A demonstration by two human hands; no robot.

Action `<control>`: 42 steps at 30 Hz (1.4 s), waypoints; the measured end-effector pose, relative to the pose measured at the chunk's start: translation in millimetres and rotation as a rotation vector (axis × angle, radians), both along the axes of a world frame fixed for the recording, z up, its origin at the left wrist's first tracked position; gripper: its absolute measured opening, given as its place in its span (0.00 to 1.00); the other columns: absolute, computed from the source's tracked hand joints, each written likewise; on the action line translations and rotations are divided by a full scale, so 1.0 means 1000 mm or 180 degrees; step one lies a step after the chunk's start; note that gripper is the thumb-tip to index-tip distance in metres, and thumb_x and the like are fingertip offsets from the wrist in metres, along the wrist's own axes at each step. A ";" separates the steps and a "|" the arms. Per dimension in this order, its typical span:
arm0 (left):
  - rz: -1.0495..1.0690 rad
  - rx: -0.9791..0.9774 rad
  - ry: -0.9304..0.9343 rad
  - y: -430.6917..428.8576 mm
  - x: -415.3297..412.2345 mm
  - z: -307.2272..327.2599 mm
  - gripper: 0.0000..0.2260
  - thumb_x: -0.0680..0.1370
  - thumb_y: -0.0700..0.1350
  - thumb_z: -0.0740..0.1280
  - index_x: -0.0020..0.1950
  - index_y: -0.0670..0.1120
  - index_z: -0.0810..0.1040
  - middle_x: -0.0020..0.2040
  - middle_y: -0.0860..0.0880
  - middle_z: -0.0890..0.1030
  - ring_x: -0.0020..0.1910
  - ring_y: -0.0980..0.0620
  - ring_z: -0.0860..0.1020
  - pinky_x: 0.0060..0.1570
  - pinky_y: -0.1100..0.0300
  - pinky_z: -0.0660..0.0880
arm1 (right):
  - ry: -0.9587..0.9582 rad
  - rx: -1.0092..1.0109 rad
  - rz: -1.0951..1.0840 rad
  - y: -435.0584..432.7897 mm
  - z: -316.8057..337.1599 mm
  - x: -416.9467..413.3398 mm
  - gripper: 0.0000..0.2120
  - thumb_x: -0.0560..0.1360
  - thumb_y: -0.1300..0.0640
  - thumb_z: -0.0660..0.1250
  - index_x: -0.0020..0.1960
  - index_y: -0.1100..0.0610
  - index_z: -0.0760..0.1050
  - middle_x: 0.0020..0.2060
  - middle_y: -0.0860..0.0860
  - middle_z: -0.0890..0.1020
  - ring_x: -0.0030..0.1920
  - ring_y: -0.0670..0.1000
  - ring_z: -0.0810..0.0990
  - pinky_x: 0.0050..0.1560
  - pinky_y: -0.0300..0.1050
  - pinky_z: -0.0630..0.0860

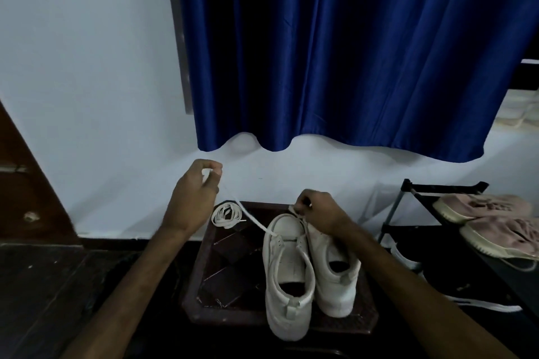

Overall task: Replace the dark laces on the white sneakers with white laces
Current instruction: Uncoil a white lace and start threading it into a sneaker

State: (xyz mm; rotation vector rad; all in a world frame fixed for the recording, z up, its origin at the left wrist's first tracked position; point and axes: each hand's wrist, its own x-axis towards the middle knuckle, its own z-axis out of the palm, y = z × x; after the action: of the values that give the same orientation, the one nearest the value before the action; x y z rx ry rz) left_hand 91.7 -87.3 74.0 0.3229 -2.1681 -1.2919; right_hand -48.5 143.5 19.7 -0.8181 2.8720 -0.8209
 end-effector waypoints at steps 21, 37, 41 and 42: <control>-0.0914 -0.0621 0.1296 0.040 -0.006 0.242 0.14 0.84 0.38 0.54 0.60 0.44 0.79 0.36 0.51 0.74 0.26 0.62 0.68 0.26 0.73 0.64 | 0.0899 -0.2304 0.0088 0.014 0.301 0.046 0.04 0.74 0.62 0.71 0.41 0.56 0.80 0.34 0.48 0.81 0.37 0.46 0.80 0.43 0.37 0.80; -0.0083 -0.2862 0.0986 0.038 0.003 0.317 0.05 0.79 0.47 0.66 0.50 0.49 0.81 0.38 0.53 0.82 0.32 0.57 0.79 0.41 0.55 0.78 | -0.0140 -0.3411 0.0468 0.007 0.379 0.087 0.10 0.79 0.56 0.66 0.51 0.64 0.76 0.34 0.54 0.81 0.30 0.45 0.78 0.40 0.45 0.83; 0.0106 -0.2691 0.0767 0.036 0.000 0.326 0.06 0.80 0.48 0.64 0.50 0.51 0.80 0.36 0.53 0.81 0.35 0.55 0.79 0.38 0.60 0.73 | 0.0005 -0.3304 0.0508 0.004 0.382 0.091 0.09 0.77 0.58 0.69 0.51 0.64 0.76 0.34 0.55 0.81 0.28 0.45 0.77 0.37 0.41 0.82; 0.0112 -0.2470 0.0731 0.035 -0.001 0.328 0.06 0.81 0.48 0.64 0.48 0.52 0.80 0.32 0.54 0.81 0.32 0.57 0.78 0.35 0.63 0.70 | -0.0002 -0.3296 0.0519 0.003 0.381 0.093 0.09 0.76 0.59 0.70 0.51 0.63 0.75 0.33 0.55 0.81 0.28 0.45 0.77 0.36 0.41 0.82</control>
State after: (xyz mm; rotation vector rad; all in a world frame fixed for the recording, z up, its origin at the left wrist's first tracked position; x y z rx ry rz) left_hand 91.2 -52.4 402.4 -0.1002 -2.2525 -0.3694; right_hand 44.0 146.8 400.7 -1.0402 2.1721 -2.2892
